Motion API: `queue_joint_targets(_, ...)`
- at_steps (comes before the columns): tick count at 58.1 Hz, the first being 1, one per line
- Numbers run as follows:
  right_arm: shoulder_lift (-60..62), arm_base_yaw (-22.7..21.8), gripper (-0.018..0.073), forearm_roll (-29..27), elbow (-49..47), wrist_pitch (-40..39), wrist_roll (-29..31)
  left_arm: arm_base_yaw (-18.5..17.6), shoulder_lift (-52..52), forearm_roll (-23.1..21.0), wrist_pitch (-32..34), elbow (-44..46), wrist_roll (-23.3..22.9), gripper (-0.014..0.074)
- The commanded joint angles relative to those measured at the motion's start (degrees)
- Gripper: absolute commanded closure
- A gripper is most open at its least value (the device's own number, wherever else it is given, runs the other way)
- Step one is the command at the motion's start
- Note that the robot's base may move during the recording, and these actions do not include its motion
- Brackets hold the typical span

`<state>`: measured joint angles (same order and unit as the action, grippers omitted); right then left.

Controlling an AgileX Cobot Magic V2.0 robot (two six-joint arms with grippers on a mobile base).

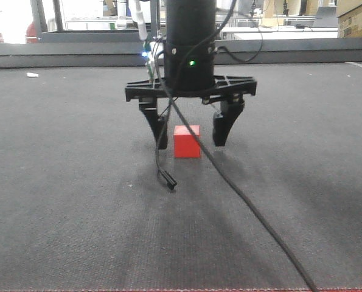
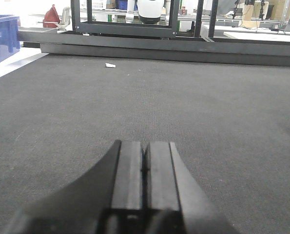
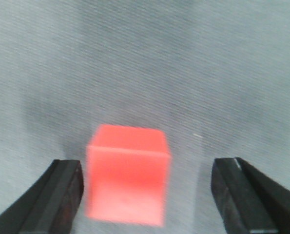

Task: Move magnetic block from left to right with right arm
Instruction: 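Close the right gripper around the red cube, then lift the red cube with the right gripper and raise the arm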

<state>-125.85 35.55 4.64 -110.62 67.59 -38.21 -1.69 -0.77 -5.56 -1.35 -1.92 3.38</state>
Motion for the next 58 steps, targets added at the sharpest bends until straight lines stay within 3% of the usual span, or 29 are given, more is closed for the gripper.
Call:
queue_joint_targets(1, 2.95, -0.25, -0.0074, -0.48, -1.18, -2.26, -0.12, -0.41, -0.66, -0.26, 4.58, -0.45, -0.4, 0.0722)
queue_joint_targets(9, 2.59, -0.25, -0.0041, -0.43, -1.18, -2.39, -0.07, -0.41, -0.66, -0.26, 4.58, -0.45, -0.4, 0.0722)
queue_joint_targets(23, 2.87, -0.25, 0.0263, 0.23, -1.49, -2.34, 0.82, -0.41, -0.66, -0.26, 4.58, -0.45, -0.4, 0.0722)
queue_joint_targets(27, 3.75, -0.25, 0.0307, 0.64, -1.48, -2.48, 1.65, -0.41, -0.66, -0.26, 4.58, -0.45, -0.4, 0.0722)
queue_joint_targets(44, 11.25, -1.35, 0.0313, 2.64, 1.23, -5.66, 9.01, -0.41, -0.66, -0.26, 4.58, -0.45, -0.4, 0.0722)
queue_joint_targets(58, 27.33, -5.05, 0.0313, 2.58, 19.87, -17.53, 16.39, -0.41, -0.66, -0.26, 4.58, -0.45, -0.4, 0.0722)
